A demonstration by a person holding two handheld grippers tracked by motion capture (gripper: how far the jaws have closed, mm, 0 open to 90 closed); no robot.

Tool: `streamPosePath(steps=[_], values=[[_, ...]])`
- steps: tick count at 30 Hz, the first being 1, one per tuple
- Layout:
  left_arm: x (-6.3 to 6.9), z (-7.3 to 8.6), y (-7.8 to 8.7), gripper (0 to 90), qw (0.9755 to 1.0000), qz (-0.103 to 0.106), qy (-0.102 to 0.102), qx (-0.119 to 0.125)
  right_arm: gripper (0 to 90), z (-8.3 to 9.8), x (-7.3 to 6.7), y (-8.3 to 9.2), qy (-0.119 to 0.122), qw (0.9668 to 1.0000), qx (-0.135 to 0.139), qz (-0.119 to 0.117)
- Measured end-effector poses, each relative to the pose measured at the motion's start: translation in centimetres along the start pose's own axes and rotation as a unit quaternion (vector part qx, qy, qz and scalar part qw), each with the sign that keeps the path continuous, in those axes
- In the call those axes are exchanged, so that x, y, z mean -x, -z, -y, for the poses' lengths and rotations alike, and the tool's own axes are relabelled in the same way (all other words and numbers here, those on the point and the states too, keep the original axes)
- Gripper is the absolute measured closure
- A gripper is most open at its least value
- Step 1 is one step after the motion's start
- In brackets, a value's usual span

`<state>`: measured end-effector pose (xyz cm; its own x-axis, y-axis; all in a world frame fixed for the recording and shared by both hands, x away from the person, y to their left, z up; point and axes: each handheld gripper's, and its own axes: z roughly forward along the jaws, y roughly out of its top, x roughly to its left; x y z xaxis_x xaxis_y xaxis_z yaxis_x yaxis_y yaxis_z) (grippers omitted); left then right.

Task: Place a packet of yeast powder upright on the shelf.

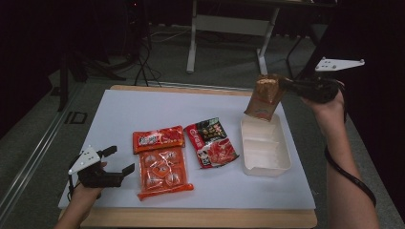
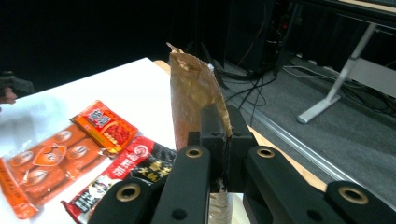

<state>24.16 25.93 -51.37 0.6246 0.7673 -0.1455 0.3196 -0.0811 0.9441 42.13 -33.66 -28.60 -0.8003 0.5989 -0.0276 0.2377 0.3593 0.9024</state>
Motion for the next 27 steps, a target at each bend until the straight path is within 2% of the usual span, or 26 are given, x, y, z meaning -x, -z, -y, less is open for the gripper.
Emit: streamPosePath(steps=[8,15,19,22,25,27], values=[[0.0,0.2,-0.4,1.8,0.9999,0.007,0.007,-0.003,89.4,1.2,2.5,-1.1,-0.013,0.9994,-0.021,0.024],[0.0,0.2,-0.2,1.8,0.9999,0.009,0.009,0.002,89.2,2.4,4.1,-3.0,-0.013,0.9992,-0.034,0.020],[-0.1,0.2,-0.2,1.8,0.9998,0.012,0.015,0.005,88.8,3.2,4.7,-4.3,-0.009,0.9989,-0.043,0.019],[-0.1,0.3,-0.2,1.8,0.9997,0.011,0.020,0.009,88.7,3.8,4.8,-5.3,0.009,0.9979,-0.060,0.023],[-0.2,0.3,-0.2,1.8,0.9996,0.014,0.022,0.009,88.6,4.5,4.9,-6.0,0.010,0.9981,-0.057,0.023],[-0.1,0.4,-0.3,1.8,0.9997,0.015,0.020,0.008,88.3,5.0,5.0,-6.3,0.003,0.9985,-0.051,0.020]])
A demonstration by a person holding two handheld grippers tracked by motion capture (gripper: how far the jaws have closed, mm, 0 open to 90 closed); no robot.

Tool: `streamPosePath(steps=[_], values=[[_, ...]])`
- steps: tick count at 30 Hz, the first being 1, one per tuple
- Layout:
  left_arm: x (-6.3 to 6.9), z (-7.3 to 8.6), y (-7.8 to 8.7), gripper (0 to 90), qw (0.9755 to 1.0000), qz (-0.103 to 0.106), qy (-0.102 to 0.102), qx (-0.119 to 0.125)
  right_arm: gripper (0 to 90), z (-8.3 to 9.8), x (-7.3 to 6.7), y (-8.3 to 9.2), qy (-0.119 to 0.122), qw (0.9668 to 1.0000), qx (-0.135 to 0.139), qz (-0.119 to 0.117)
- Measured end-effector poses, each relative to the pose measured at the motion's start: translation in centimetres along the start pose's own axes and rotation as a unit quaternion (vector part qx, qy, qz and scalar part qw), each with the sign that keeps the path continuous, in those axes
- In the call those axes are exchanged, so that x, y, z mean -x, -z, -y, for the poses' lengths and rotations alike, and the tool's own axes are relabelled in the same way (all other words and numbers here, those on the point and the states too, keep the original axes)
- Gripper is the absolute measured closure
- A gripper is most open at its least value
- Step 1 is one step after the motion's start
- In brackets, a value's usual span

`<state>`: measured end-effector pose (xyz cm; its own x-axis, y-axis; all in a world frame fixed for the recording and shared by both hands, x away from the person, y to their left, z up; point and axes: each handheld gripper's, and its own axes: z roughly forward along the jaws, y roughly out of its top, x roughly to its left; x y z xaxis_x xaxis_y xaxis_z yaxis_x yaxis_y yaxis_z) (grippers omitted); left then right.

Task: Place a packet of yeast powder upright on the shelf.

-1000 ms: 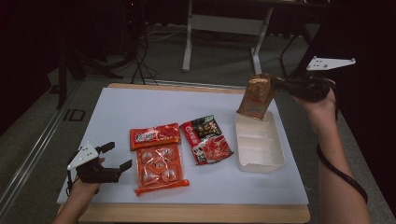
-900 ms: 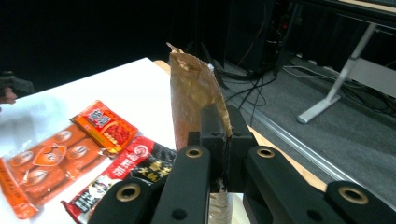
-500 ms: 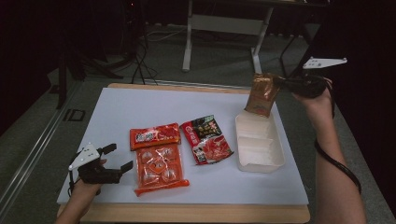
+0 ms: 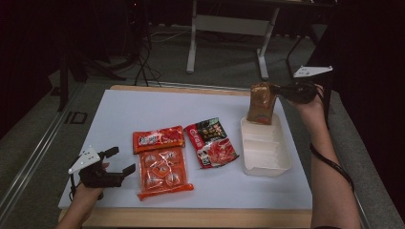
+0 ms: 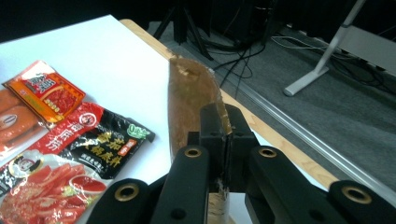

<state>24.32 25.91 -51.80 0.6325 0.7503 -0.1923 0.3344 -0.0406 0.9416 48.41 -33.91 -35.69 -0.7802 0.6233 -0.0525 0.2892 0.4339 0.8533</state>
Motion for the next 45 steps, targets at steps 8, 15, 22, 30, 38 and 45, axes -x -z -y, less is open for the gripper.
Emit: streamPosePath(steps=[8,15,22,30,38,45], values=[[0.0,0.1,-0.1,1.8,1.0000,0.001,0.001,-0.003,88.2,2.3,0.3,-1.1,-0.035,0.9991,-0.003,-0.022],[0.0,0.1,-0.2,1.8,1.0000,0.003,0.003,-0.002,87.4,4.3,0.6,-1.6,-0.058,0.9981,-0.007,-0.018],[-0.1,0.3,-0.3,1.8,0.9999,0.006,0.005,-0.007,76.0,4.2,0.5,-1.1,-0.065,0.9979,-0.007,0.001],[-0.1,0.3,-0.4,1.8,0.9999,0.008,0.008,-0.012,64.5,2.6,-0.3,0.9,-0.071,0.9969,0.031,0.012],[0.2,0.0,-0.4,1.9,0.9995,0.012,0.009,-0.027,40.3,1.6,-3.1,2.8,-0.080,0.9950,0.052,0.029],[0.7,-0.5,-0.4,1.9,0.9988,0.018,0.022,-0.039,19.5,1.6,-6.1,4.0,-0.081,0.9931,0.076,0.038]])
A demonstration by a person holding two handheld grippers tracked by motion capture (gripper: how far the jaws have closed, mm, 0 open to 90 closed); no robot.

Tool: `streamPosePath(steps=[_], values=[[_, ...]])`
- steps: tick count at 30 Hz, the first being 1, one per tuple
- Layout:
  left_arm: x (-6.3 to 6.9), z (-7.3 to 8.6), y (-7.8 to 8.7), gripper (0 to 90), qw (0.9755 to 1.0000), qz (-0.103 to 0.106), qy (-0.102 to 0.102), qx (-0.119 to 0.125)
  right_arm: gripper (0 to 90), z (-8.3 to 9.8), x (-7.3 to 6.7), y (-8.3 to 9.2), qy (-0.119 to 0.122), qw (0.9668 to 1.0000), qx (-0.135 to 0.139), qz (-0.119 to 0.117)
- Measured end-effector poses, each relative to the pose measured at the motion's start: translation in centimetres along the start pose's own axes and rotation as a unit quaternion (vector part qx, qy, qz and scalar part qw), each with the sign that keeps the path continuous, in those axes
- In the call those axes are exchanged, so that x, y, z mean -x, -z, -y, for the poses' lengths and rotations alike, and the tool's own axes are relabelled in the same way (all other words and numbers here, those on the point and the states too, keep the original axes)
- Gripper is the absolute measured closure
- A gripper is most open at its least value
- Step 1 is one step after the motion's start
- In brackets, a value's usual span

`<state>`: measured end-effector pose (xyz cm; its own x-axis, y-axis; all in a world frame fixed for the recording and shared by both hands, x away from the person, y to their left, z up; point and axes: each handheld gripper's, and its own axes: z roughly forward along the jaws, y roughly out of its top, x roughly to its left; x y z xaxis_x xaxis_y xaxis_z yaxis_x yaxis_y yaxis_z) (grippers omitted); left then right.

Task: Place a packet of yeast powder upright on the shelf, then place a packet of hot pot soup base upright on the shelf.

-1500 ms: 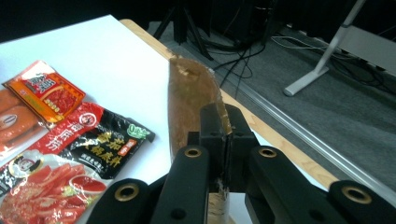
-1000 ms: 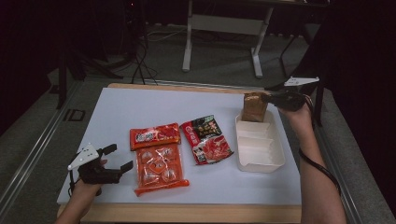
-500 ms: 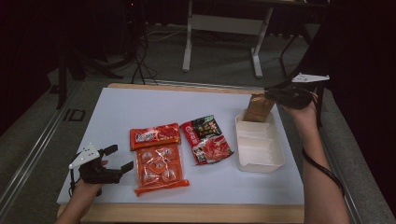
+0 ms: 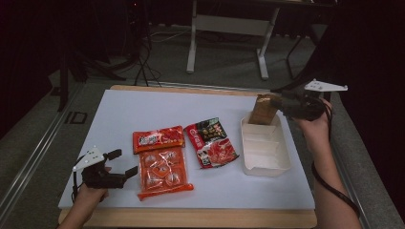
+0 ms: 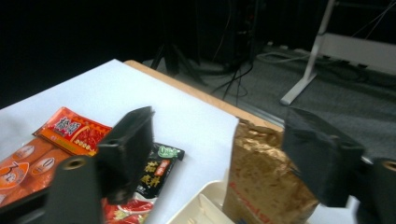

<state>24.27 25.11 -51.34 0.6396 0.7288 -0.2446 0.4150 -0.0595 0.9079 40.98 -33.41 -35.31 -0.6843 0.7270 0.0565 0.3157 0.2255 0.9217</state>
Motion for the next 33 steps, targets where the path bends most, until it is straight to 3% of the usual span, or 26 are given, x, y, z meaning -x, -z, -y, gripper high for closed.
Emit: streamPosePath(steps=[2,4,5,6,9,11,12,17,21,27,33], values=[[0.2,-0.1,0.0,2.0,1.0000,-0.003,-0.004,0.000,13.4,0.7,-1.8,0.9,0.006,0.9999,0.015,-0.004],[0.3,-0.1,0.0,2.0,1.0000,-0.002,-0.007,0.000,13.4,0.7,-1.8,0.9,0.006,0.9999,0.015,-0.004],[0.8,-0.4,-0.1,1.9,0.9998,0.005,-0.014,0.011,11.5,1.5,-3.4,1.9,0.005,0.9996,0.025,-0.008],[0.9,-0.4,-0.2,1.9,0.9998,0.006,-0.017,0.012,10.7,1.8,-3.9,2.2,0.005,0.9996,0.024,-0.012],[1.3,-0.7,-0.4,1.9,0.9997,0.012,-0.022,0.007,13.1,2.7,-5.1,2.9,-0.003,0.9993,0.031,-0.019],[1.4,-0.9,-0.5,2.0,0.9993,0.033,-0.019,0.000,13.3,3.4,-6.1,3.3,0.007,0.9994,0.029,-0.015],[1.5,-1.0,-0.6,2.0,0.9993,0.032,-0.019,-0.005,13.4,3.8,-6.7,3.4,0.007,0.9996,0.025,-0.012],[2.1,-1.6,-1.4,2.6,0.9985,0.043,-0.029,-0.018,15.8,5.1,-8.7,3.4,0.016,0.9993,0.007,-0.032],[2.4,-2.1,-1.9,5.9,0.9980,0.050,-0.033,-0.017,16.4,5.7,-9.8,3.5,0.011,0.9988,0.009,-0.047],[3.1,-3.3,-3.4,14.4,0.9966,0.063,-0.047,-0.026,16.3,6.4,-12.2,4.3,0.013,0.9972,0.033,-0.066],[3.7,-4.4,-5.5,23.6,0.9963,0.052,-0.056,-0.041,16.1,6.9,-13.7,4.8,0.015,0.9963,0.040,-0.075]])
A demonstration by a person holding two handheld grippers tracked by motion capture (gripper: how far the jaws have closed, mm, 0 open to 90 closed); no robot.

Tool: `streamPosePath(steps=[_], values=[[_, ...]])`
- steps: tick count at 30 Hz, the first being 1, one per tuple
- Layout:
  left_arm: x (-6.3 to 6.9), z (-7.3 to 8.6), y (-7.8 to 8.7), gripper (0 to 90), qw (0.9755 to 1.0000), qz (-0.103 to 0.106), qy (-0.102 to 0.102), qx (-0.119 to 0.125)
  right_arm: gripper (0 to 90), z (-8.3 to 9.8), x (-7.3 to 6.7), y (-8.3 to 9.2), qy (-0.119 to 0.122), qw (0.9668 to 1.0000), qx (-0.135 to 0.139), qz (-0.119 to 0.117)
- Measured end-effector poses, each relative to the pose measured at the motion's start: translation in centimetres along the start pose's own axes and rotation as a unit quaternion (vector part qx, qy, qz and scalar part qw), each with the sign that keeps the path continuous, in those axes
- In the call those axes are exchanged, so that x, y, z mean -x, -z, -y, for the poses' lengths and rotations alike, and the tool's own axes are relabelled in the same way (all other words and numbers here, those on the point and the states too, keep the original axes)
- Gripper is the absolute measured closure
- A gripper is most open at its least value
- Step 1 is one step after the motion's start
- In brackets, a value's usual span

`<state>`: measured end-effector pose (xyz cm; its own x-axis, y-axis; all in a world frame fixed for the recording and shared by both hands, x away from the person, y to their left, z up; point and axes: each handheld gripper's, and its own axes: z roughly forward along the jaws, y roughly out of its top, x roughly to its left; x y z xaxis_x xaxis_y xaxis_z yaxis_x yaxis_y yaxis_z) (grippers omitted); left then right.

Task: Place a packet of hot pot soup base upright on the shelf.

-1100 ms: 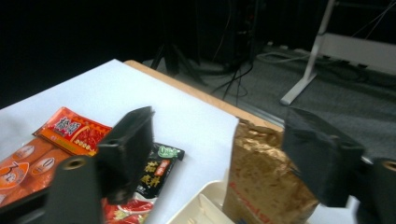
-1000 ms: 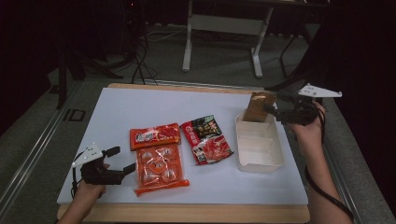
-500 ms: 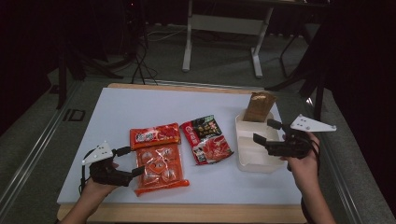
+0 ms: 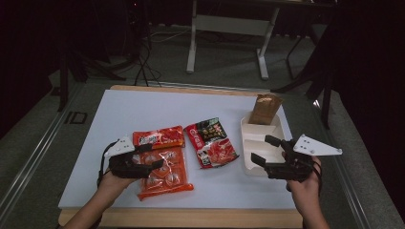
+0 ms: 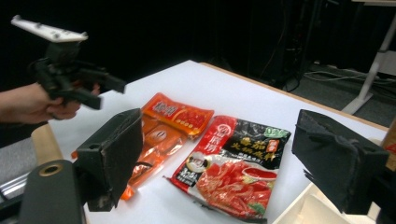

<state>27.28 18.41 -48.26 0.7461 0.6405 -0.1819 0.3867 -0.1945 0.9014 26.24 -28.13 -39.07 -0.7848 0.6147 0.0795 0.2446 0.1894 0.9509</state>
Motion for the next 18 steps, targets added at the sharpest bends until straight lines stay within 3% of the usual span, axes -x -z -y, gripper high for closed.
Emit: streamPosePath(steps=[3,9,15,18], values=[[0.1,-0.6,-1.0,30.9,1.0000,-0.002,0.001,-0.007,15.3,0.3,-0.3,0.2,0.002,1.0000,0.007,-0.002],[0.3,-1.6,-3.1,35.8,0.9995,0.002,0.011,-0.029,15.8,0.7,-0.6,0.7,0.001,0.9998,0.018,0.003],[0.4,-2.6,-5.5,44.4,0.9986,-0.004,0.013,-0.052,14.5,0.9,-1.5,0.9,0.029,0.9990,0.028,0.018],[0.5,-2.9,-6.9,54.2,0.9981,-0.003,0.009,-0.060,14.3,0.9,-1.6,0.9,0.035,0.9987,0.033,0.020]])
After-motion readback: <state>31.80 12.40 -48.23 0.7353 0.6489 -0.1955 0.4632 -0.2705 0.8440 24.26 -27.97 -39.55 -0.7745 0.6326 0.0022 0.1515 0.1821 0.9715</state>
